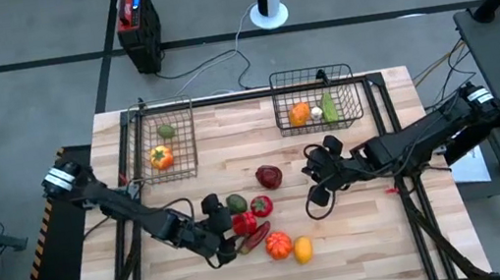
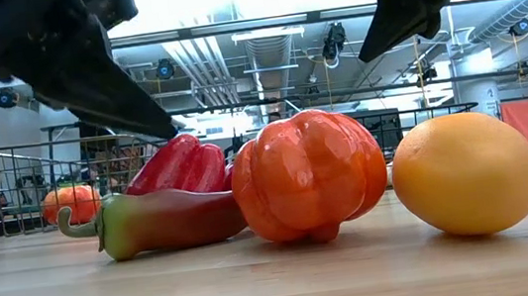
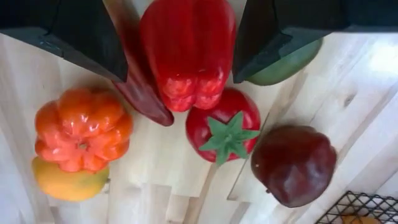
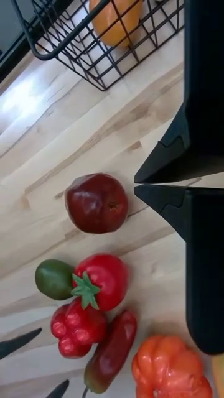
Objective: Sort produce into baskets
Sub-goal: Put the bell pepper into the black wire basket
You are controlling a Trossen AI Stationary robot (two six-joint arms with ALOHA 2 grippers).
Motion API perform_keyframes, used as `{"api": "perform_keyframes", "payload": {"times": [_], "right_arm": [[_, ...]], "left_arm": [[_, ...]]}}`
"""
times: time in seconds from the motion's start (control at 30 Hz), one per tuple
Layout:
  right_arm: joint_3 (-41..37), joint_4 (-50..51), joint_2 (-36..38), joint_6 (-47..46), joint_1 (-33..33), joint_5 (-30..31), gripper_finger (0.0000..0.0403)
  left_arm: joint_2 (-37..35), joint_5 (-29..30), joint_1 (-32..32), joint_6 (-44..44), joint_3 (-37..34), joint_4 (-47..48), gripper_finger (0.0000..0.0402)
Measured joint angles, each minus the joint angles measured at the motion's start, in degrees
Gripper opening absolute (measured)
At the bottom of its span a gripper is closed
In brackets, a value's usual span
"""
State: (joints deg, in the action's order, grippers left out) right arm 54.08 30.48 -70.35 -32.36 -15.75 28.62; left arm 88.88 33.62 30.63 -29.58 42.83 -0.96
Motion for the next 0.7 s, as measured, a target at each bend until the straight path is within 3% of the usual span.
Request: {"api": "perform_keyframes", "payload": {"times": [0.33, 0.7], "right_arm": [[-0.3, 0.0, 0.0, 0.0, 0.0, 0.1, 0.0009], [-0.6, -0.8, 0.0, 0.1, 0.0, 0.2, 0.0009]], "left_arm": [[5.0, 0.4, -0.3, 0.0, -0.3, -4.4, 0.0271], [5.3, 0.4, -0.9, 0.0, -1.6, -6.9, 0.0271]]}}
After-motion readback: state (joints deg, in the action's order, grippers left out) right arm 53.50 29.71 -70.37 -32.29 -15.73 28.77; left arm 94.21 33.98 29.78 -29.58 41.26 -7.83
